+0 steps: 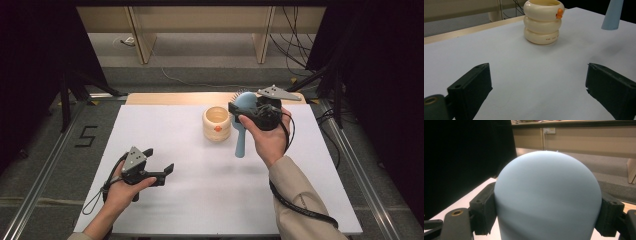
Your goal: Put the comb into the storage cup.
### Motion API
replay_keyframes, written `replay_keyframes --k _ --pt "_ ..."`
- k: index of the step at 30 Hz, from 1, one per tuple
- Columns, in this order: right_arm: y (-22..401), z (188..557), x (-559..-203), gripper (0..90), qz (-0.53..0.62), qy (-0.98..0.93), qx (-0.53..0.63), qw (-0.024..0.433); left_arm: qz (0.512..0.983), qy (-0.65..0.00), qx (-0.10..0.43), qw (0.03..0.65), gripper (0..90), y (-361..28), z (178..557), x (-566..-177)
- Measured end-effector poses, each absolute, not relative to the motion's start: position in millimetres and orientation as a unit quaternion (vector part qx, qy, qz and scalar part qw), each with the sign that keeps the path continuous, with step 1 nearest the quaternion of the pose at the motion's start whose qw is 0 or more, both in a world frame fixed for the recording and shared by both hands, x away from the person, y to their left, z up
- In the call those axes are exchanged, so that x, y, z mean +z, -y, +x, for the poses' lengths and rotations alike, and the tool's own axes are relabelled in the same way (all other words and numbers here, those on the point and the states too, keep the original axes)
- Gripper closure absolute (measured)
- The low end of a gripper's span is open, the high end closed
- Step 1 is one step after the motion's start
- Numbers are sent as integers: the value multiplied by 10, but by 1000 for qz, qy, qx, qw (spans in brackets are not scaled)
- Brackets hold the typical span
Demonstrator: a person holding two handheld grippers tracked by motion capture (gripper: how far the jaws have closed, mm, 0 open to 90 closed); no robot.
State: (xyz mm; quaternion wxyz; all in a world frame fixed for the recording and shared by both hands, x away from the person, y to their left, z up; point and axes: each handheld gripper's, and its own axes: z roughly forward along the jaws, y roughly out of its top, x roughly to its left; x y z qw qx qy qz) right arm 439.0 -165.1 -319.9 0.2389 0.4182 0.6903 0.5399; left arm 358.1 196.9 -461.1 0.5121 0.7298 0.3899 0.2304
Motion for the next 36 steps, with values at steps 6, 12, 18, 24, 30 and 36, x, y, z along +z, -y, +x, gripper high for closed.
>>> replay_keyframes --k 6,12,18,24,30,36 --pt "1636 4408 -3179 214 418 -690 539 242 730 -392 231 510 71 -1972 3583 -4610" --pt "1633 4437 -3177 214 419 -691 537 242 727 -393 235 511 69 -1980 3585 -4604" --pt "1631 4457 -3171 214 419 -688 540 244 728 -393 235 510 69 -1980 3586 -4606" --pt "1633 4477 -3176 214 421 -687 539 245 728 -392 236 510 69 -1980 3588 -4605" --pt "1631 4495 -3140 214 421 -685 542 247 728 -393 235 510 69 -1977 3589 -4609" --pt "1610 4512 -3108 214 419 -684 543 248 728 -393 236 510 69 -1980 3589 -4607"
